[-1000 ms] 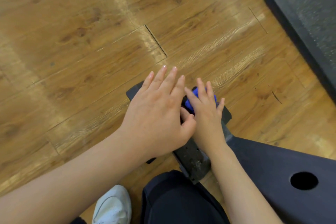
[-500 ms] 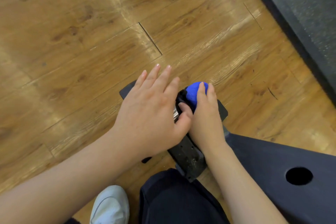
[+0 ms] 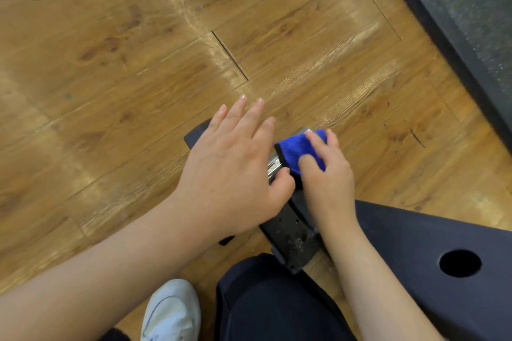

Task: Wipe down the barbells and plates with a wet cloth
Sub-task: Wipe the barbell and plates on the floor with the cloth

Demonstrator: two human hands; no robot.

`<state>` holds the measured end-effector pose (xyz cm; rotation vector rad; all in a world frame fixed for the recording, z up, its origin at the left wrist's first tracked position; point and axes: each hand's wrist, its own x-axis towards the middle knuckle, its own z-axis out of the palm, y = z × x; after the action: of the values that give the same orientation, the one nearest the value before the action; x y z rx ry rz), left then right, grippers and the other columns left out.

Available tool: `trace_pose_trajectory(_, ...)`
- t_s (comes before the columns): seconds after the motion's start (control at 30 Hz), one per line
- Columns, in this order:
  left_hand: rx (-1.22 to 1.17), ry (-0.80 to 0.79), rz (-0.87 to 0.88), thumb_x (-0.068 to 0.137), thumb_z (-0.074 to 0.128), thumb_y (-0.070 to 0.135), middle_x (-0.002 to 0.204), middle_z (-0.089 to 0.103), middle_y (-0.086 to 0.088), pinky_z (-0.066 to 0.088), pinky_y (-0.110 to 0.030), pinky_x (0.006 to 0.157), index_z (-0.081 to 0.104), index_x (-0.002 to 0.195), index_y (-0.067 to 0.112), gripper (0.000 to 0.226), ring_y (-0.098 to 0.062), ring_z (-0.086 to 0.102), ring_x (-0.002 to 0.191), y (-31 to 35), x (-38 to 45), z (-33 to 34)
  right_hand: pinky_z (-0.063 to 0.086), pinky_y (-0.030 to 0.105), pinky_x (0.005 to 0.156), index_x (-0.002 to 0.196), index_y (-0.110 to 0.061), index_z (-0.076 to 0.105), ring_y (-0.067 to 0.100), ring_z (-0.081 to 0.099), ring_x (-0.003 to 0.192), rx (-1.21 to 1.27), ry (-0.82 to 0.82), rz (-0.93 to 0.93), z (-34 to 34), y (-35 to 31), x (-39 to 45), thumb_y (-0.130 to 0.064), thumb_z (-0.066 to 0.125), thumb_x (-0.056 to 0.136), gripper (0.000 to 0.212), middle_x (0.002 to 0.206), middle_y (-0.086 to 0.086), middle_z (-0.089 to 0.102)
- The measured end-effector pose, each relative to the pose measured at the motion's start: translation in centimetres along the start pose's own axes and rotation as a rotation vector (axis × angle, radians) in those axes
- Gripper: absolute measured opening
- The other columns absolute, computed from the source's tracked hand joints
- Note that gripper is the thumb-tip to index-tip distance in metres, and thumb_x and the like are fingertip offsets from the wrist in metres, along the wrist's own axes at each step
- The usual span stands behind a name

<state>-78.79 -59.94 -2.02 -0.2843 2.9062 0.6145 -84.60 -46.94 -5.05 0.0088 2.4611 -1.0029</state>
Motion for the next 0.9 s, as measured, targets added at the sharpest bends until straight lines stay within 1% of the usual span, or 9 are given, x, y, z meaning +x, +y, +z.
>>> trace_pose_trajectory(0.07,-0.001,-0.006,-0.003,0.078,0.033,0.049,0.143,0.044,-0.017,0.015,-0.039,0.110,0.054,0.131,0.004,0.073,-0.032,0.035,0.137,0.0,0.1,0.0,0.024,0.014,0.100,0.145,-0.017,0.037,0.008,0.029,0.137,0.078,0.055,0.062,0.7,0.2,0.9,-0.030,0.057,0.091,0.059,0.151,-0.003,0.032)
trace_pose_trajectory(0.13,-0.001,-0.010,-0.007,0.078,0.032,0.049,0.142,0.045,-0.017,0.015,-0.039,0.110,0.055,0.130,0.004,0.073,-0.032,0.036,0.136,0.0,0.1,0.0,0.023,0.006,0.093,0.144,-0.011,0.038,0.011,0.037,0.133,0.012,0.116,0.043,1.5,0.8,1.9,-0.026,0.059,0.092,0.057,0.146,0.001,0.042)
trace_pose_trajectory(0.27,0.008,-0.014,0.000,0.079,0.031,0.050,0.142,0.045,-0.016,0.015,-0.039,0.110,0.054,0.131,0.004,0.073,-0.031,0.035,0.137,0.0,0.1,0.0,0.020,-0.008,0.089,0.130,0.001,0.054,0.023,0.050,0.125,-0.119,0.259,-0.180,1.7,2.6,2.1,0.003,0.049,0.093,0.037,0.132,0.014,0.055)
trace_pose_trajectory(0.37,0.010,-0.008,-0.001,0.079,0.033,0.048,0.141,0.047,-0.017,0.017,-0.040,0.109,0.055,0.130,0.004,0.071,-0.031,0.037,0.136,0.1,0.1,0.0,0.031,0.004,0.100,0.112,0.005,0.066,0.026,0.060,0.113,-0.194,0.361,-0.461,1.5,2.5,1.5,0.010,0.043,0.085,0.036,0.115,0.017,0.065)
trace_pose_trajectory(0.47,-0.011,-0.008,0.006,0.077,0.035,0.047,0.141,0.047,-0.018,0.017,-0.040,0.110,0.055,0.130,0.004,0.071,-0.032,0.036,0.136,0.0,0.2,0.1,0.041,0.009,0.092,0.112,0.003,0.066,0.009,0.059,0.102,-0.174,0.215,-0.662,1.0,1.7,1.2,0.008,0.045,0.085,0.034,0.104,0.011,0.069)
trace_pose_trajectory(0.57,-0.020,-0.006,-0.001,0.077,0.035,0.046,0.142,0.045,-0.017,0.017,-0.039,0.110,0.054,0.131,0.005,0.069,-0.031,0.034,0.137,0.0,0.0,0.1,0.042,0.008,0.090,0.112,0.000,0.066,0.004,0.056,0.101,-0.095,0.048,-0.679,0.8,1.6,0.7,0.017,0.052,0.078,0.040,0.105,0.004,0.066)
trace_pose_trajectory(0.67,-0.027,-0.002,-0.006,0.078,0.034,0.046,0.142,0.045,-0.016,0.016,-0.038,0.110,0.054,0.131,0.007,0.069,-0.030,0.034,0.137,0.1,0.1,0.0,0.041,0.012,0.096,0.119,-0.001,0.063,0.016,0.056,0.111,-0.123,0.076,-0.632,1.1,2.0,0.9,0.009,0.055,0.079,0.042,0.125,0.012,0.057)
trace_pose_trajectory(0.77,-0.036,0.000,-0.008,0.079,0.033,0.047,0.142,0.045,-0.016,0.016,-0.038,0.110,0.055,0.131,0.007,0.069,-0.030,0.035,0.137,0.1,0.1,0.0,0.040,0.009,0.091,0.128,-0.006,0.057,0.019,0.054,0.105,-0.175,0.084,-0.546,1.4,1.9,1.2,0.002,0.056,0.079,0.049,0.136,0.013,0.044)
trace_pose_trajectory(0.9,-0.036,0.006,-0.010,0.079,0.034,0.048,0.141,0.047,-0.015,0.017,-0.039,0.110,0.056,0.129,0.007,0.069,-0.030,0.036,0.136,0.0,0.1,0.1,0.028,0.043,0.095,0.119,-0.017,0.064,0.022,0.035,0.125,-0.488,0.090,-0.518,1.7,2.6,1.2,-0.008,0.055,0.080,0.041,0.142,0.009,0.046)
